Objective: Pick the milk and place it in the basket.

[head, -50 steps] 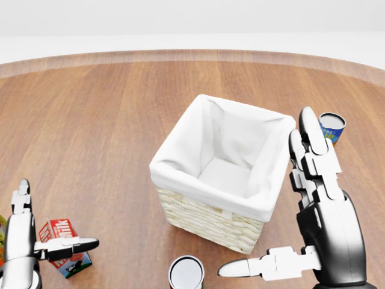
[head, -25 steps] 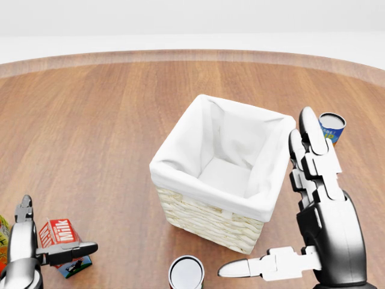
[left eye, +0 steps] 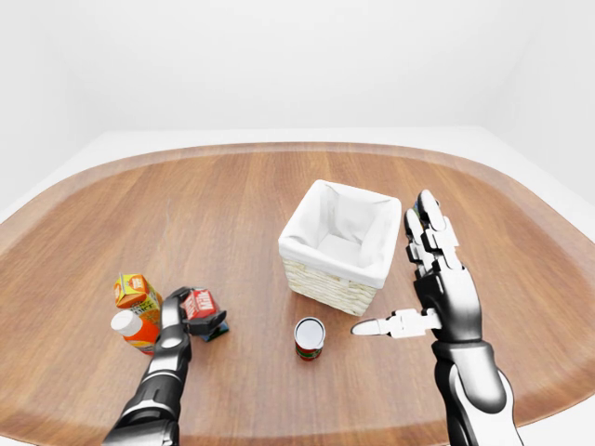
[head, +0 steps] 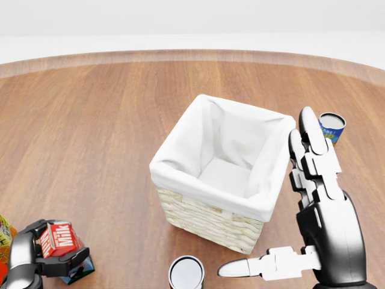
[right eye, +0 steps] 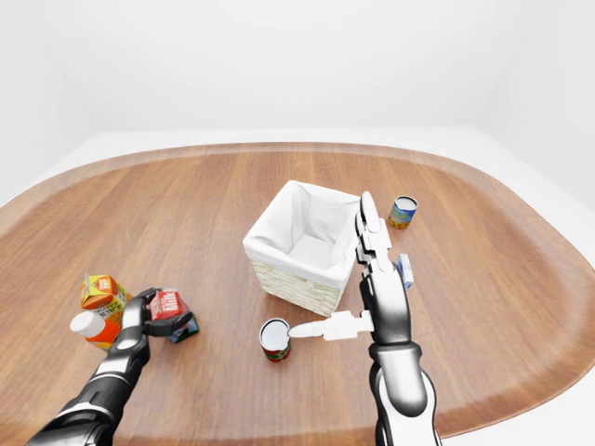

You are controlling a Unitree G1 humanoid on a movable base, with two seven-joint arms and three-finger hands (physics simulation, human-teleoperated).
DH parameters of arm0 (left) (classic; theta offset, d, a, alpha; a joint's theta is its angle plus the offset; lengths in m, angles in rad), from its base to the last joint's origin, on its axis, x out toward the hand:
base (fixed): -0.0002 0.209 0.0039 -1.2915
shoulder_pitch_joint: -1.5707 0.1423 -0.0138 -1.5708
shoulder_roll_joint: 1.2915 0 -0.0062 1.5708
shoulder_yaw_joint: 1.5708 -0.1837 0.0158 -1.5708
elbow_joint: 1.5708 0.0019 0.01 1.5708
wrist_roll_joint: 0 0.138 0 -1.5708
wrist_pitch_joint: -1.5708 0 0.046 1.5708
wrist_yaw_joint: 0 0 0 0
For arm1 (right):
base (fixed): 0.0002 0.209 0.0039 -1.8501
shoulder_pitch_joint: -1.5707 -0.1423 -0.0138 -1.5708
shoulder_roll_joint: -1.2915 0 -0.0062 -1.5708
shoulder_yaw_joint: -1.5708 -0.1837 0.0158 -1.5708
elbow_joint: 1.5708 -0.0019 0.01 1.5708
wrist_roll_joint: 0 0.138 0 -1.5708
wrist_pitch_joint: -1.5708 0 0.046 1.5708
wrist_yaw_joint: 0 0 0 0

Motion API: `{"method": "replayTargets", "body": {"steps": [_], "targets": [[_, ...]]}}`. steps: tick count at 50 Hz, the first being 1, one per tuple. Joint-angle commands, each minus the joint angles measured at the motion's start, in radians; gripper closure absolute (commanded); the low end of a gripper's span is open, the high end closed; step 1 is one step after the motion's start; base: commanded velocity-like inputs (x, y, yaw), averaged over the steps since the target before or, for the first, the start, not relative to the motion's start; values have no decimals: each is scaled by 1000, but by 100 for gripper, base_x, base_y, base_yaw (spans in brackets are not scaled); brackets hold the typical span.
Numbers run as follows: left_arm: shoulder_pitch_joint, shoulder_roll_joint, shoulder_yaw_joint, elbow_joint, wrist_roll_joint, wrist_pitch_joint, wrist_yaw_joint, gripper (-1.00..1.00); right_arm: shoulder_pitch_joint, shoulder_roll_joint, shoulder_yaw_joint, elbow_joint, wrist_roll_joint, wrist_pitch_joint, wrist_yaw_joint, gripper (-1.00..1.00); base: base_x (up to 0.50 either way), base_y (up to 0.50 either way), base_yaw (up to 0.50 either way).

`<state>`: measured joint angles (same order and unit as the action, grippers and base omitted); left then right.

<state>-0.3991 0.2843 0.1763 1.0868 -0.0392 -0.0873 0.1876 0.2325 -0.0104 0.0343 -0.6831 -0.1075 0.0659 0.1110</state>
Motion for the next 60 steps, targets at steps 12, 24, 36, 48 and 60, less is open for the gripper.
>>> {"method": "replayTargets", "body": {"steps": [12,24,36,48,60], "targets": [[40,-10,-1,-92,2,0,-92,100,0,0,-1,4,1,-5,1,-100,0,0,0],[50,-5,3,-186,44,0,-75,100,3,-1,5,13,-7,-13,-1,-100,0,0,0],[38,-5,5,-239,94,0,-61,100,2,-1,5,18,-11,-15,-4,-100,0,0,0],[33,5,19,-378,98,0,-74,100,2,-1,7,20,-12,-15,-5,-100,0,0,0],[19,8,30,-525,116,0,-90,100,2,-2,11,19,-16,-16,-7,-100,0,0,0]]}}
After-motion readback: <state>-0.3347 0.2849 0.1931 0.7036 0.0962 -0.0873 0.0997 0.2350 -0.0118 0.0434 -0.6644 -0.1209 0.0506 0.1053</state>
